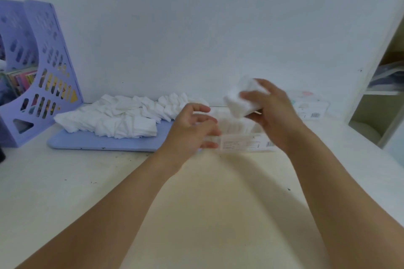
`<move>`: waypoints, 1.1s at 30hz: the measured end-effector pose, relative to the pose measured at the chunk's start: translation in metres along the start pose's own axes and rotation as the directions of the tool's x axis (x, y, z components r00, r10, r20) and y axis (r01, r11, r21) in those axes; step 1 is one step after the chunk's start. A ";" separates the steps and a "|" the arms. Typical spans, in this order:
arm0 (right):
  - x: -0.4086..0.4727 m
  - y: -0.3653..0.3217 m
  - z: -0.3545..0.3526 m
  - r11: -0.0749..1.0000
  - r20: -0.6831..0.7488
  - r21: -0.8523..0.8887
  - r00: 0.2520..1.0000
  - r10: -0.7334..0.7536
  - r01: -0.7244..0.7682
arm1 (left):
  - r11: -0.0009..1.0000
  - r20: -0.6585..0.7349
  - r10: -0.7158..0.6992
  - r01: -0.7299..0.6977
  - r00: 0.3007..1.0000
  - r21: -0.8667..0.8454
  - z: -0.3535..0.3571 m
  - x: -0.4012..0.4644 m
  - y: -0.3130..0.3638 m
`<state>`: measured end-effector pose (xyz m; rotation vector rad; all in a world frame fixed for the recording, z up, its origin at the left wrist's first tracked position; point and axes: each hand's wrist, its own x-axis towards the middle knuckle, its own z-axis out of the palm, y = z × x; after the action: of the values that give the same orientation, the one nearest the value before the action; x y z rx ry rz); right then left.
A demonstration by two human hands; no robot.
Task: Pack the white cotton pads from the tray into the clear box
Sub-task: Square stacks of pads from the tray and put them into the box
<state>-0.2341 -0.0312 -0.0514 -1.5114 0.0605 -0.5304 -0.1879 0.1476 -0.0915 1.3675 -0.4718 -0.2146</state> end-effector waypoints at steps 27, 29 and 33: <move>0.030 0.036 -0.023 0.176 -0.210 -0.957 0.970 0.125 -0.230 | 0.460 0.436 0.232 -0.493 0.870 0.739 -0.008 0.006 -0.043; 0.035 0.042 -0.030 0.217 -0.247 -0.930 0.942 0.229 -0.296 | 0.478 0.425 0.236 -0.485 0.874 0.732 -0.009 0.007 -0.043; 0.044 0.042 -0.033 0.267 -0.319 -0.870 0.886 0.338 -0.415 | 0.471 0.427 0.256 -0.498 0.867 0.728 -0.008 0.009 -0.044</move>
<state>-0.1951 -0.0794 -0.0813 -2.5068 0.9312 -0.0902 -0.1708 0.1419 -0.1331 2.1234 -1.2096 0.2641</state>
